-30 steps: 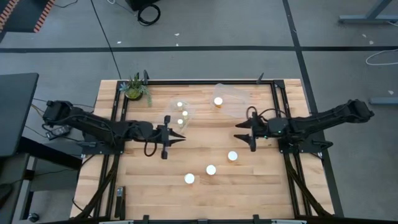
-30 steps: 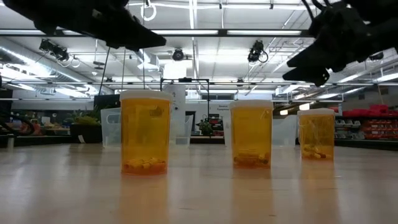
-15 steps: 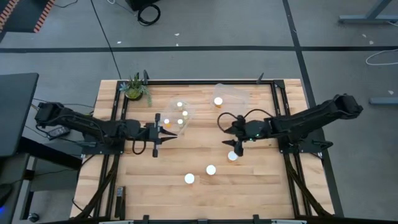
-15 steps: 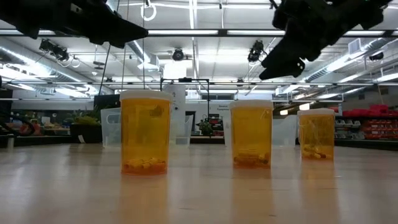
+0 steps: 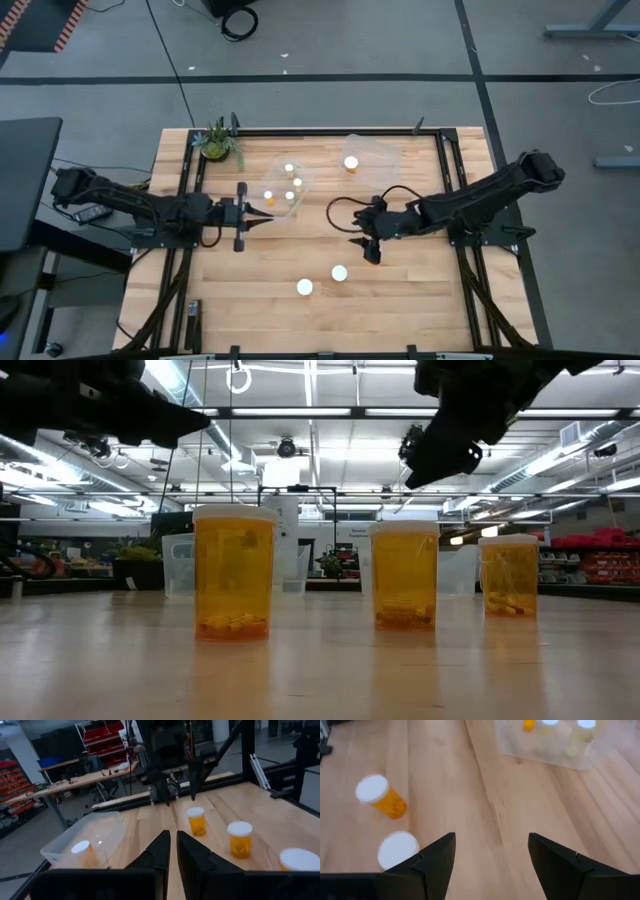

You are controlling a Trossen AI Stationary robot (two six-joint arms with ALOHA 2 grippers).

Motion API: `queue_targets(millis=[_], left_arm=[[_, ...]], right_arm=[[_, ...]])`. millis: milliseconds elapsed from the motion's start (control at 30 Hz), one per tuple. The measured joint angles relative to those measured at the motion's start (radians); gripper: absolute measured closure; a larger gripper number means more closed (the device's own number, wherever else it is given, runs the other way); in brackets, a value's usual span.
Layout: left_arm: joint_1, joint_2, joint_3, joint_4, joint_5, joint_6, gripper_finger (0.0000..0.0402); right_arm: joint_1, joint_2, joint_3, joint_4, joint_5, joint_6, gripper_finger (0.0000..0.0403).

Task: Pick and place medicine bottles into bin by pill shape (circle, oval)
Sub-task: Put the big orange pill bottle into the right transparent bin

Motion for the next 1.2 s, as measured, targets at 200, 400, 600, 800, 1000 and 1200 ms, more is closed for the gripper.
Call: queue_targets(millis=[200,400,600,800,1000,1200], left_arm=[[-0.005,-0.031,-0.035,0.021,0.000,0.017,0.0363],[-0.001,-0.031,-0.030,0.018,-0.006,0.018,0.0362],[-0.001,-0.015,-0.029,0.025,-0.019,-0.011,0.0373],[-0.001,-0.015,-0.029,0.018,-0.019,-0.044,0.0377],[-0.001,-0.014,-0.029,0.019,-0.019,-0.119,0.0365],[-0.001,-0.014,-0.029,0.020,-0.019,-0.111,0.0363]], right_arm=[[-0.001,0.041,0.084,-0.186,0.038,0.102,0.0146],[0.000,0.109,0.172,-0.308,0.043,0.142,0.0146],[0.000,0.177,0.245,-0.468,0.025,0.202,0.0146],[0.000,0.212,0.276,-0.521,-0.013,0.261,0.0146],[0.001,0.229,0.276,-0.561,-0.049,0.335,0.0139],[0.014,0.245,0.276,-0.575,-0.071,0.383,0.0109]])
